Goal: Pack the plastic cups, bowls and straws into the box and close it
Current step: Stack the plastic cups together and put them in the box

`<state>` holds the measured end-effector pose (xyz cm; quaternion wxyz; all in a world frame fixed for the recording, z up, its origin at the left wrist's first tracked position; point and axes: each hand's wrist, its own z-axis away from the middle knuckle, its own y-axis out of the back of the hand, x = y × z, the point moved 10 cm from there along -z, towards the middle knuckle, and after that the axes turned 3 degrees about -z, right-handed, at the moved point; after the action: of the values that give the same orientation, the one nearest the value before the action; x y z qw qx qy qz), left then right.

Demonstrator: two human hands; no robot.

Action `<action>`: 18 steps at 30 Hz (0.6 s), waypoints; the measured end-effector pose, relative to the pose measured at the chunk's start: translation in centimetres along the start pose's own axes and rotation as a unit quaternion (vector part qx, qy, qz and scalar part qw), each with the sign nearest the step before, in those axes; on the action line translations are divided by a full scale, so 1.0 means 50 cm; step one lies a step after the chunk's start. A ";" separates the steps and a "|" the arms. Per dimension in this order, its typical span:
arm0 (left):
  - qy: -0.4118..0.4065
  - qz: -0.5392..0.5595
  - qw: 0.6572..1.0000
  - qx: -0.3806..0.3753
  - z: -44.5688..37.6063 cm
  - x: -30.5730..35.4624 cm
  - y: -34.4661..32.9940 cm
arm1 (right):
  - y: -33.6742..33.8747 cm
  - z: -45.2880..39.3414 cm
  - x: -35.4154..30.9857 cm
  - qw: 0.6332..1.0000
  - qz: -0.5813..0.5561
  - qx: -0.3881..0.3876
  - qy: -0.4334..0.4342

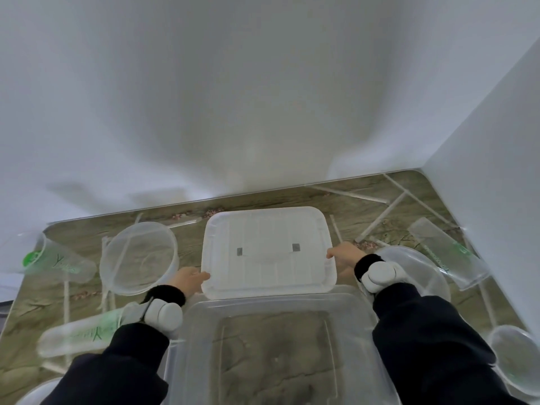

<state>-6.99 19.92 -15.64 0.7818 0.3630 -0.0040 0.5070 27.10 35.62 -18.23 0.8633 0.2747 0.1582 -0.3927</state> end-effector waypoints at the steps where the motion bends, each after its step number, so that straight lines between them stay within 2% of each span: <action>1: -0.008 0.010 1.000 0.006 0.002 0.004 0.001 | 0.005 0.001 0.001 1.000 -0.016 0.005 0.002; 5: -0.041 0.072 0.996 0.025 0.035 0.034 0.005 | 0.019 0.042 -0.015 0.998 -0.022 0.027 0.048; 11: -0.218 0.086 0.962 0.140 0.160 0.153 0.042 | 0.056 0.162 -0.028 0.985 -0.006 0.055 0.163; 18: -0.351 0.111 0.923 0.106 0.314 0.271 -0.031 | 0.147 0.335 0.048 0.951 -0.053 0.135 0.272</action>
<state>6.52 21.31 0.12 0.6256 0.5962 -0.2648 0.4279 35.25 28.15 -3.44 0.7205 0.4760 0.3469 -0.3660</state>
